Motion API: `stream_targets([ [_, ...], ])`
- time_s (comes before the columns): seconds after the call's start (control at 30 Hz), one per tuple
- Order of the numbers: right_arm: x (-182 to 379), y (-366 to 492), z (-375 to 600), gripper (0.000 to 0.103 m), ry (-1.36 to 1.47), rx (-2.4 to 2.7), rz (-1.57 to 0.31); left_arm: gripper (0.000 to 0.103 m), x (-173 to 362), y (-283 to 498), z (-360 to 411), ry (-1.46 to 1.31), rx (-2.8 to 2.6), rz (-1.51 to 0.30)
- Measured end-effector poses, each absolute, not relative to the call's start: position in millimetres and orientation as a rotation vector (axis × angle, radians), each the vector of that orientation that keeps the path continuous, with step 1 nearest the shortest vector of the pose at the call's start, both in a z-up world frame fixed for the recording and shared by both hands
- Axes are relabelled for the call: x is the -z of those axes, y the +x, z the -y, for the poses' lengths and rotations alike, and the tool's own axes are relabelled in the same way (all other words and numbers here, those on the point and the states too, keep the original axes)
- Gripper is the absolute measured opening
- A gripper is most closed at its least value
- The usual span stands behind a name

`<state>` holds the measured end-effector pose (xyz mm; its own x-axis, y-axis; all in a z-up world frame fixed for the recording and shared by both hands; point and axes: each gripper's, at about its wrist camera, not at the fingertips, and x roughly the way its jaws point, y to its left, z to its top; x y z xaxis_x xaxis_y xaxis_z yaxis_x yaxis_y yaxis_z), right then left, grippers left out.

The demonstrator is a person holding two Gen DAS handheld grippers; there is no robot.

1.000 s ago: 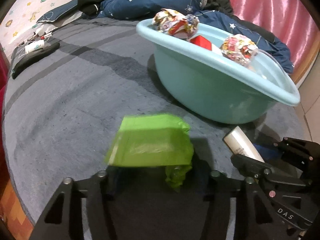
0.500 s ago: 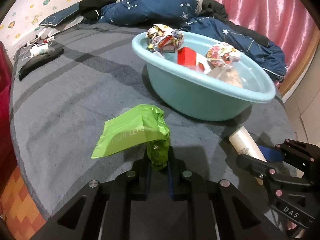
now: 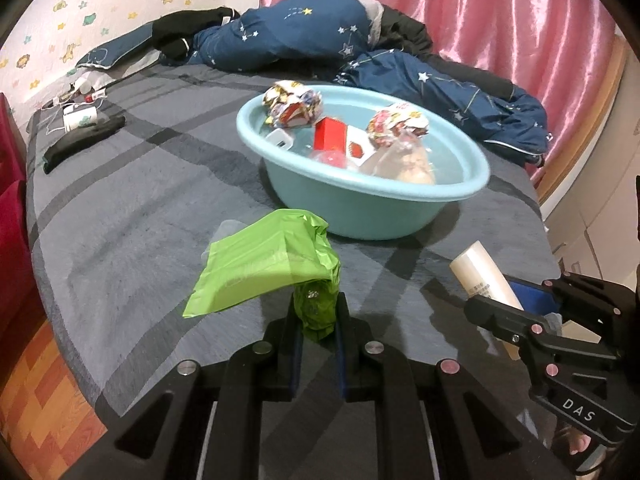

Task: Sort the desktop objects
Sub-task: 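Lift the green wrapper and cream bottle and carry them over the basin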

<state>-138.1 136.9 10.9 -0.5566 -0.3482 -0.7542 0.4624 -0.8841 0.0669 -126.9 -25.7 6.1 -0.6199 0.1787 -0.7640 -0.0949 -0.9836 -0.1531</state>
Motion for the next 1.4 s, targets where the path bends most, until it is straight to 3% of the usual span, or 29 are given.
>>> stream_targets([
  [1.4,-92.8,-82.9,-183.4,0.027,0.911,2.551,-0.107,0.014,-64.4,-77.7,-45.0,-1.132,-2.696,0.056],
])
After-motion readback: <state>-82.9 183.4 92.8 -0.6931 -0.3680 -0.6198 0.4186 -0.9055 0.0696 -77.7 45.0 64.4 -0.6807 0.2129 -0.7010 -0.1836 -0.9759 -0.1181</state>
